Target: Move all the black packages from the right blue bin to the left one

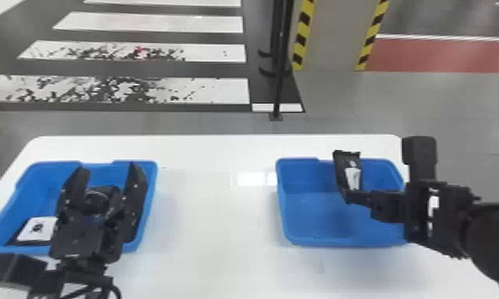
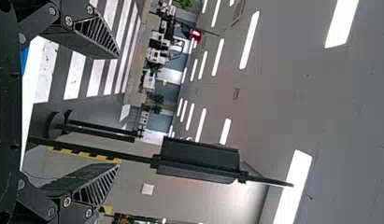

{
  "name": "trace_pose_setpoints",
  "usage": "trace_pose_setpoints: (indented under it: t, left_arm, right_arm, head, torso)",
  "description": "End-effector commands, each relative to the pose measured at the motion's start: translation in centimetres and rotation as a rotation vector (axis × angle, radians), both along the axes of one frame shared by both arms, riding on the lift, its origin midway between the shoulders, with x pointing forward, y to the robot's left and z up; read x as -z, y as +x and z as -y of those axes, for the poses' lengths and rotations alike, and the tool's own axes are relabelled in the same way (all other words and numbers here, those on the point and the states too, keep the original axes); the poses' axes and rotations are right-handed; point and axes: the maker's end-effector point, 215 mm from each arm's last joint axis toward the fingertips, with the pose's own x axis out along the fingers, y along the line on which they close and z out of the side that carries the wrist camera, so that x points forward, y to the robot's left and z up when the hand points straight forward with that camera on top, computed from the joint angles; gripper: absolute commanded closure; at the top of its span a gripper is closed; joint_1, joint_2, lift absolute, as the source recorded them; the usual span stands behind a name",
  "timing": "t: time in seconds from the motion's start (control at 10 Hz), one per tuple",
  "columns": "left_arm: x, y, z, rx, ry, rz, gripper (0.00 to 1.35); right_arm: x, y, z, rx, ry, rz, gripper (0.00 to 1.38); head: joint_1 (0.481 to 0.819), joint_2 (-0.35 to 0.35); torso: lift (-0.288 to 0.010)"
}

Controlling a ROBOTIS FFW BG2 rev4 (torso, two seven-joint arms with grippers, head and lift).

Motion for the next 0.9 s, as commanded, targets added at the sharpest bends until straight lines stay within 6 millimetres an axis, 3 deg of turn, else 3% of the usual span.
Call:
trace_pose_setpoints:
  t: [0.0,0.2,0.5,0.7,0.8]
  left_arm:
    - [-0.7,-0.1,0.5,0.007,-0.030,0.023,0.22]
    - [-1.3,0.1,2.2,0.045,-0.078,0.032,0.22]
    - [-1.9,0.1,6.2,0.149,-0.131,-0.021,0.23]
    - [-1.3,0.4,10.1,0.251,-0.120,-0.083,0.23]
    - [-0.9,0.4,10.7,0.271,-0.119,-0.098,0.23]
  right_arm:
    - [-3.6,1.8,-2.8,-0.061,0.062,0.145,1.18]
    - [-7.9,2.7,-9.2,-0.205,0.180,0.294,1.18]
    - [-11.2,0.5,-19.3,-0.427,0.321,0.334,1.18]
    - [-11.5,-1.3,-23.2,-0.513,0.349,0.312,1.18]
    - [-10.8,-2.5,-25.2,-0.554,0.362,0.281,1.18]
  head:
    - [0.695,-0.022]
    - [0.695,0.022]
    - [0.695,0.098]
    - [0.695,0.133]
    - [0.695,0.134]
  torso:
    - [-0.132]
    - [-0.132]
    - [-0.132]
    - [-0.132]
    - [-0.132]
